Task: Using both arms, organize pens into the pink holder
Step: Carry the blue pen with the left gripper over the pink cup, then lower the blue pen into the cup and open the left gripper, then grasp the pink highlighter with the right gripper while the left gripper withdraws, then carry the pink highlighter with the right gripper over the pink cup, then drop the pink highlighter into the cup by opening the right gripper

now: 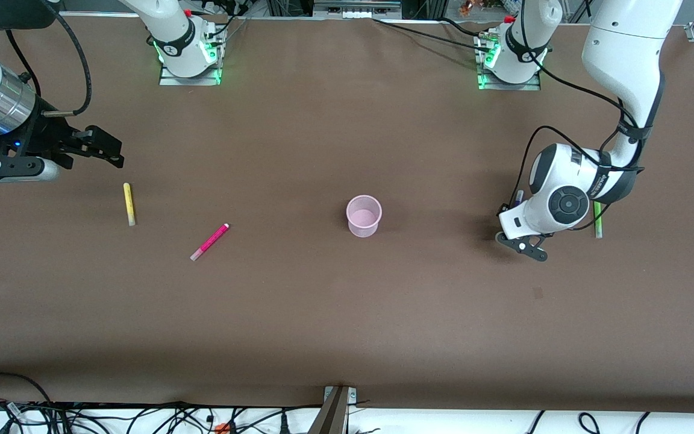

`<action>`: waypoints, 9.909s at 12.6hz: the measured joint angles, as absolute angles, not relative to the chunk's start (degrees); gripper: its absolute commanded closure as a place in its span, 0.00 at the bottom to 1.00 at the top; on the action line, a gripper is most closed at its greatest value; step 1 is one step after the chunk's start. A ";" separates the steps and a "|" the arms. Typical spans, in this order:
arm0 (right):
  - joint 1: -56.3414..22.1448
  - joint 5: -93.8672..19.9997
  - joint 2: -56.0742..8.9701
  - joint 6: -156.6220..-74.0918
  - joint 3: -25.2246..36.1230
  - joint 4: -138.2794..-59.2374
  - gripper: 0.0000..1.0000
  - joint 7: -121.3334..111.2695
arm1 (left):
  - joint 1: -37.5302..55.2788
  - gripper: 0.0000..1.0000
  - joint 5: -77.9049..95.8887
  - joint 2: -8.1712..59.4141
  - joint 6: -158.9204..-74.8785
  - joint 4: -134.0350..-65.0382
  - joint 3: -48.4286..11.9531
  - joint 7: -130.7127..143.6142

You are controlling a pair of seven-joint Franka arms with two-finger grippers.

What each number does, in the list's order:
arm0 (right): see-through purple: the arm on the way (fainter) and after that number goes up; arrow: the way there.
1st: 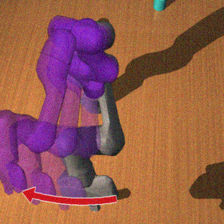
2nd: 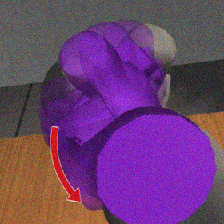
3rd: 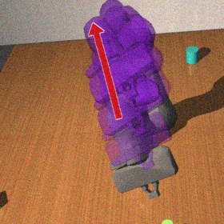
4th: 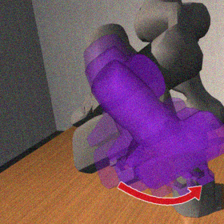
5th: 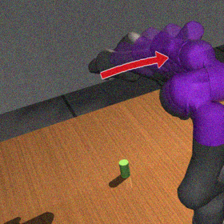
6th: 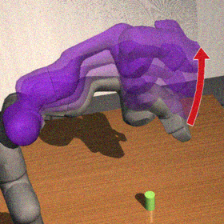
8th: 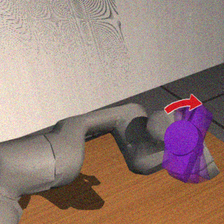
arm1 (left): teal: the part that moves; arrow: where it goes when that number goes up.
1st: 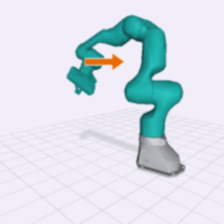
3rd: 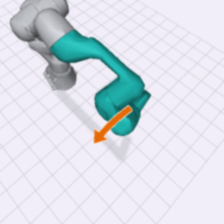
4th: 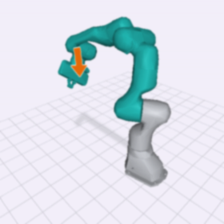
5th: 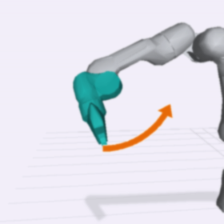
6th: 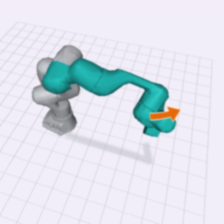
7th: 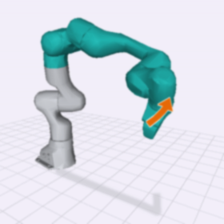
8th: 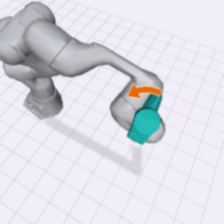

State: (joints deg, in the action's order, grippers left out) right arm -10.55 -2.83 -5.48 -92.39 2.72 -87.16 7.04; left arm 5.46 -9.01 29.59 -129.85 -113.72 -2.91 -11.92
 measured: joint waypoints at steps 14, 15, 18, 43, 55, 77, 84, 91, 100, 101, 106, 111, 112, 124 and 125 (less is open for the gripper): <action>-10.55 -2.83 -5.70 -93.46 2.72 -87.17 0.00 7.04 | 5.04 1.00 -8.72 29.95 -129.30 -112.75 -3.49 -11.85; -10.55 -2.83 -5.81 -93.72 2.72 -87.17 0.00 7.04 | 4.96 1.00 -7.41 29.02 -128.28 -111.89 -4.81 -11.84; -10.55 -2.81 -5.96 -93.52 2.73 -87.18 0.00 7.04 | 5.11 1.00 -1.95 25.35 -126.86 -108.91 -9.49 -12.88; -10.62 -0.98 -7.87 -93.51 2.48 -85.62 0.00 6.93 | 11.66 0.00 52.02 38.45 -134.02 -90.24 -22.89 -80.56; -14.03 -0.97 -25.05 -103.19 2.21 -89.80 0.00 16.25 | 1.98 0.00 27.98 28.52 -109.32 -91.55 -22.16 -61.67; -17.21 -7.45 -36.20 -129.54 2.56 -103.56 1.00 34.03 | -7.08 0.00 -11.48 18.51 -80.94 -71.45 -19.93 -15.75; -17.90 -19.56 -34.00 -110.79 -2.31 -92.64 1.00 40.48 | 1.47 0.00 -1.63 3.40 -96.03 -91.90 -1.63 -9.31; -18.65 -53.07 -33.24 -106.29 -9.37 -88.10 1.00 57.76 | 3.96 0.00 -2.81 -1.68 -97.95 -99.02 -1.02 -0.58; -29.46 -78.40 -39.22 -124.11 -9.97 -88.30 1.00 60.37 | 3.99 0.00 -2.72 -1.69 -98.17 -99.01 -1.39 -0.35; -29.56 -78.42 -40.01 -124.69 -9.96 -88.30 1.00 60.36 | 3.99 0.00 -2.72 -1.69 -98.17 -99.01 -1.41 -0.35; -29.26 -78.43 -41.75 -124.99 -9.59 -88.18 1.00 60.27 | 4.50 0.00 -2.72 -1.69 -98.17 -98.99 -1.70 -0.28; -29.25 -78.43 -43.86 -125.65 -9.51 -85.96 0.85 58.03 | 4.66 0.00 -2.72 -1.69 -98.17 -98.98 -1.72 -0.24; -29.25 -78.43 -44.28 -125.66 -9.49 -85.79 0.42 57.05 | 4.66 0.00 -2.72 -1.69 -98.17 -98.98 -1.72 -0.24; -27.46 -64.65 -39.04 -125.40 -6.07 -78.92 0.00 54.10 | 4.69 0.00 -2.72 -1.69 -98.17 -98.97 -1.78 -0.24; -27.29 -60.36 -36.53 -125.22 -5.39 -79.20 0.00 52.67 | 4.69 0.00 -2.72 -1.69 -98.17 -98.96 -1.78 -0.24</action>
State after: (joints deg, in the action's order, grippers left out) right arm -27.29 -60.36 -36.53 -125.22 -5.39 -79.20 52.67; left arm 4.69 -2.72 -1.69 -98.17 -98.96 -1.78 -0.24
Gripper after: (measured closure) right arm 0.000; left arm 0.000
